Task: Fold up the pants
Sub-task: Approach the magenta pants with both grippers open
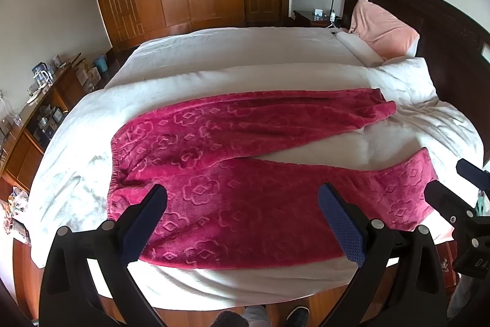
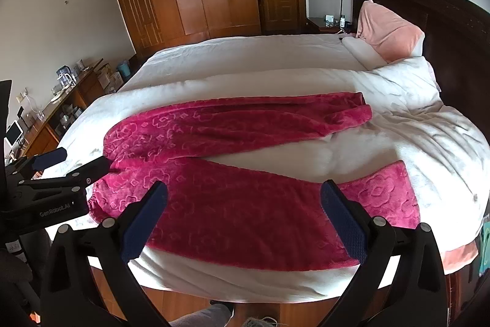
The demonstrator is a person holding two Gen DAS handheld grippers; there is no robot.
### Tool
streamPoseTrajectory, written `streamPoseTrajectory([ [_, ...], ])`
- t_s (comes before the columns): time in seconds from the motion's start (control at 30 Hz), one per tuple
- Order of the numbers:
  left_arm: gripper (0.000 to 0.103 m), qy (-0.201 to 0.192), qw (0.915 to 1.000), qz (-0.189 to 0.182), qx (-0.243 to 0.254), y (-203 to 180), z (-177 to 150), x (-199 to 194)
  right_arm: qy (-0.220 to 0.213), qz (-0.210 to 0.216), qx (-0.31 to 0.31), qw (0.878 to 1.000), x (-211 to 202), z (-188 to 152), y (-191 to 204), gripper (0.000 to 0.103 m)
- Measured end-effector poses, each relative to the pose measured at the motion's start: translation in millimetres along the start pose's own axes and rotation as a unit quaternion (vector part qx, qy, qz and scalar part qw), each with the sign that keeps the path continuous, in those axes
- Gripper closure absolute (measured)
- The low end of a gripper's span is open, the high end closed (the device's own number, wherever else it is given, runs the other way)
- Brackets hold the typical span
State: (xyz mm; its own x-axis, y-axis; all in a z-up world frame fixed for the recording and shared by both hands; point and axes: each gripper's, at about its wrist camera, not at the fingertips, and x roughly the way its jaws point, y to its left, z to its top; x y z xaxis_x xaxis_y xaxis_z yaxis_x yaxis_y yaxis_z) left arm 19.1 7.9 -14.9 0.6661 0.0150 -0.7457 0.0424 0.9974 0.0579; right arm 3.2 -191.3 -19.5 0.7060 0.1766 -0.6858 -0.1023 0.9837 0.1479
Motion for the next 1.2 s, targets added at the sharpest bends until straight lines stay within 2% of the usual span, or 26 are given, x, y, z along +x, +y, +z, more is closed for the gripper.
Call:
streamPoseTrajectory([
  [0.8, 0.005, 0.019, 0.9997, 0.017, -0.004, 32.4, 18.6, 35.6, 0.024, 0.002, 0.019, 1.0, 45.7, 20.5, 18.0, 0.003],
  [0.9, 0.005, 0.027, 0.9995, 0.014, -0.008, 39.9, 22.7, 46.1, 0.026, -0.015, 0.03, 0.999, 56.2, 23.5, 14.9, 0.003],
  [1.0, 0.005, 0.036, 0.9992, 0.011, -0.011, 46.9, 28.3, 57.8, 0.003, -0.048, 0.009, 0.999, 61.0, 29.2, 18.9, 0.003],
  [1.2, 0.005, 0.057, 0.9983, 0.0, -0.012, 54.6, 38.4, 85.5, 0.021, -0.053, 0.007, 0.998, 85.9, 38.8, 22.7, 0.003],
])
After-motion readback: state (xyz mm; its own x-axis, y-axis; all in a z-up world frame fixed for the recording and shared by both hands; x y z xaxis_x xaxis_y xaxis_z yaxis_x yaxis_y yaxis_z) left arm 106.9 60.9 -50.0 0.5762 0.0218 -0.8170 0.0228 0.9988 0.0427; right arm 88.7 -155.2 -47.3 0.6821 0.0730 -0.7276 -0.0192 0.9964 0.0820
